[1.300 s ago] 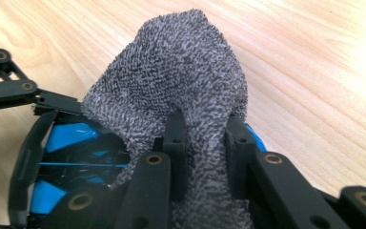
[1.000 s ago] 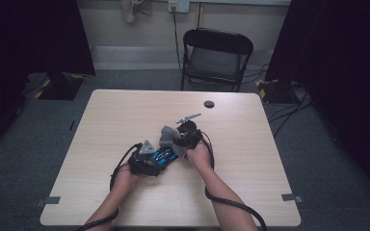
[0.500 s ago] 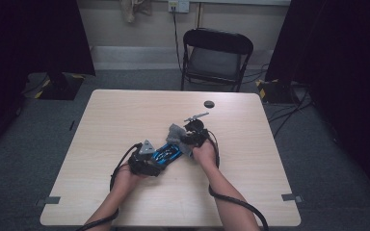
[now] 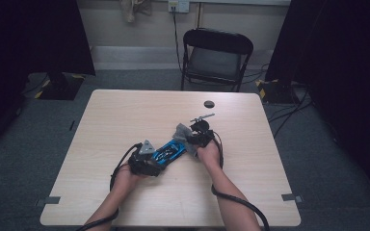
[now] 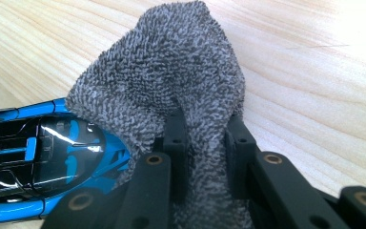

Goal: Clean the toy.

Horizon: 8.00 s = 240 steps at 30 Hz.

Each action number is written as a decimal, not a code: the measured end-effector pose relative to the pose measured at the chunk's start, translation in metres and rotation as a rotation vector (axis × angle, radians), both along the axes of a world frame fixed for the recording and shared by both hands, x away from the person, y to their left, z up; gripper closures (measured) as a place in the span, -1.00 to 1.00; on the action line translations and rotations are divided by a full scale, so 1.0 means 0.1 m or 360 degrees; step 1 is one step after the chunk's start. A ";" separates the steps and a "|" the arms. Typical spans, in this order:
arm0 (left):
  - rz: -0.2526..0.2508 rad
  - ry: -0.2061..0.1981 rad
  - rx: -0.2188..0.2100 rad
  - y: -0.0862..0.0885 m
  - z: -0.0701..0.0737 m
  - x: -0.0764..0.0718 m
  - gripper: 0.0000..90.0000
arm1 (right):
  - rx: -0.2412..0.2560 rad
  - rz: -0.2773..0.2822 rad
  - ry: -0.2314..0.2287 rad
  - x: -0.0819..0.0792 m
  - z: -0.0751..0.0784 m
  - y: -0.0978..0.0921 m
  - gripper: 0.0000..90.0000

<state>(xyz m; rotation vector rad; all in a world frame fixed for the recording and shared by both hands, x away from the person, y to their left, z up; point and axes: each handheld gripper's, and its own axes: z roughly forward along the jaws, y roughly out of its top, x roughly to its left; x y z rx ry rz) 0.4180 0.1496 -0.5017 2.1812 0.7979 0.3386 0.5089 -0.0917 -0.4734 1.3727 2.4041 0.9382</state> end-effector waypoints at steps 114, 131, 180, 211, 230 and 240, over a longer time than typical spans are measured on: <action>0.0005 0.0000 -0.0002 0.00 0.00 0.00 -0.46 | -0.0010 0.0317 -0.0069 -0.41 0.27 0.52 0.68; 0.0005 -0.0001 -0.0002 0.00 0.00 0.00 -0.46 | -0.0050 0.0182 -0.0045 -0.25 0.18 0.30 0.68; 0.0006 0.0000 -0.0003 0.00 0.00 0.00 -0.46 | -0.0088 -0.0029 -0.0018 -0.01 0.04 -0.06 0.68; 0.0050 0.0045 -0.0027 0.03 0.01 0.01 -0.65 | 0.0032 0.0091 -0.0055 -0.52 0.23 -0.63 0.67; 0.0024 0.0154 0.0006 0.14 0.20 -0.04 -0.48 | 0.0037 0.0106 -0.0072 -0.53 0.31 -0.70 0.67; 0.0049 0.0210 -0.0002 0.20 0.20 -0.01 -0.59 | 0.0043 0.0102 -0.0056 -0.54 0.27 -0.72 0.67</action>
